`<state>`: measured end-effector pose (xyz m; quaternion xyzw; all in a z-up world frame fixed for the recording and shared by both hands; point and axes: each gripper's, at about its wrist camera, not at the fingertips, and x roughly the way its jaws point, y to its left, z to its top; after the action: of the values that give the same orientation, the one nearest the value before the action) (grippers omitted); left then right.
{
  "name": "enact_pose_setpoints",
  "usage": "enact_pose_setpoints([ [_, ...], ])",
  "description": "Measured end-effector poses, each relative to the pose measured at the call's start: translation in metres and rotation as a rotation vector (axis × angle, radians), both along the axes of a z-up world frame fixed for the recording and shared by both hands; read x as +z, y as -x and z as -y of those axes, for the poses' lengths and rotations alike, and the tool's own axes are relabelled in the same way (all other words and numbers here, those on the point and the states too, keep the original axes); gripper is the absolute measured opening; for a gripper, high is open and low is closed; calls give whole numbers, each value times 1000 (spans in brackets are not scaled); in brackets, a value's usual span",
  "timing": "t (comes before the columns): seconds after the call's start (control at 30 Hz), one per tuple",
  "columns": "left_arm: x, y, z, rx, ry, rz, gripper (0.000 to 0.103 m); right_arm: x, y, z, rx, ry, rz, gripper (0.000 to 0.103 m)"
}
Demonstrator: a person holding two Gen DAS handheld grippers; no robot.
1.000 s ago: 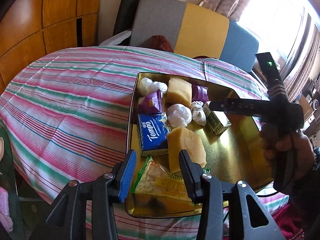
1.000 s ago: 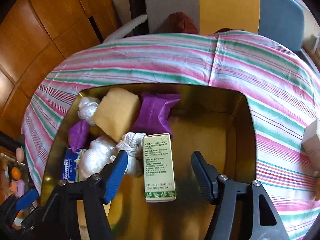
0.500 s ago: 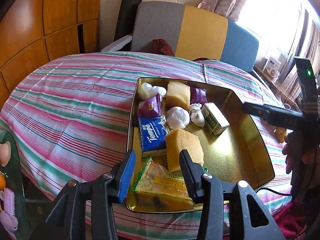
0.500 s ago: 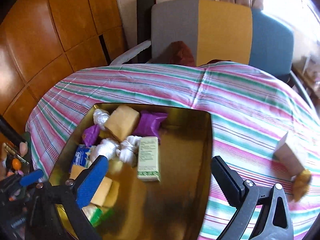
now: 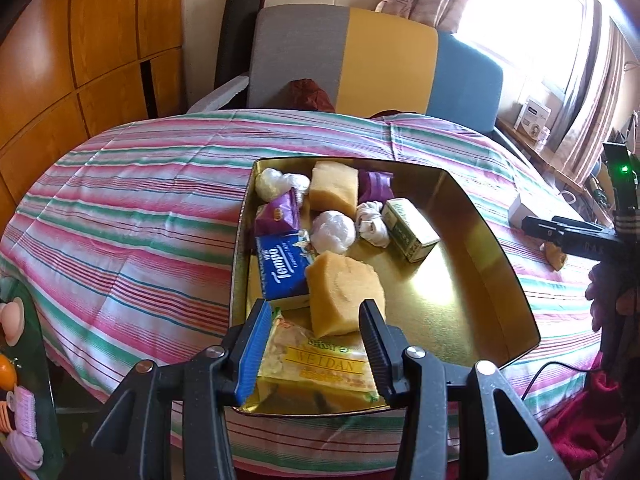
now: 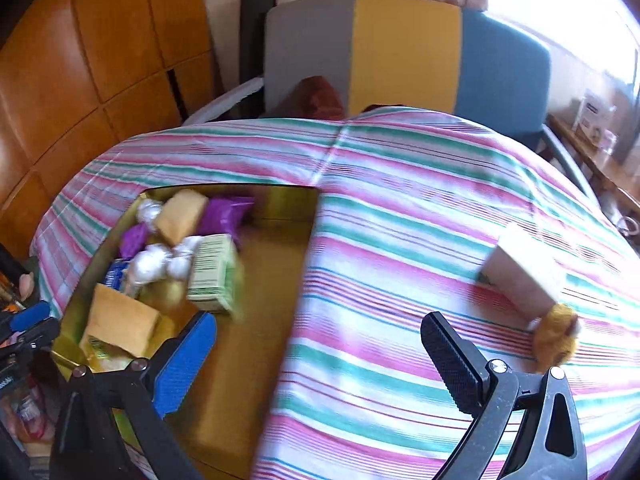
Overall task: Organize objects
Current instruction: 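Move the left tool to the white medicine box beside the yellow doll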
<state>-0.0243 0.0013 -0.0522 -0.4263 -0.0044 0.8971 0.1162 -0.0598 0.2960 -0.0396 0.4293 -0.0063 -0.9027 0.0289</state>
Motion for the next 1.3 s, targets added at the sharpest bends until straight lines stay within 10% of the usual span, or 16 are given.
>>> enact_pose_setpoints([
  [0.47, 3, -2, -29, -69, 23, 21, 46, 7, -12, -155, -346, -39, -50, 103],
  [0.8, 15, 9, -72, -168, 23, 20, 46, -20, -60, -271, -825, 272, -75, 103],
  [1.3, 16, 5, -164, -390, 9, 74, 46, -51, -61, -280, -845, 472, 36, 103],
])
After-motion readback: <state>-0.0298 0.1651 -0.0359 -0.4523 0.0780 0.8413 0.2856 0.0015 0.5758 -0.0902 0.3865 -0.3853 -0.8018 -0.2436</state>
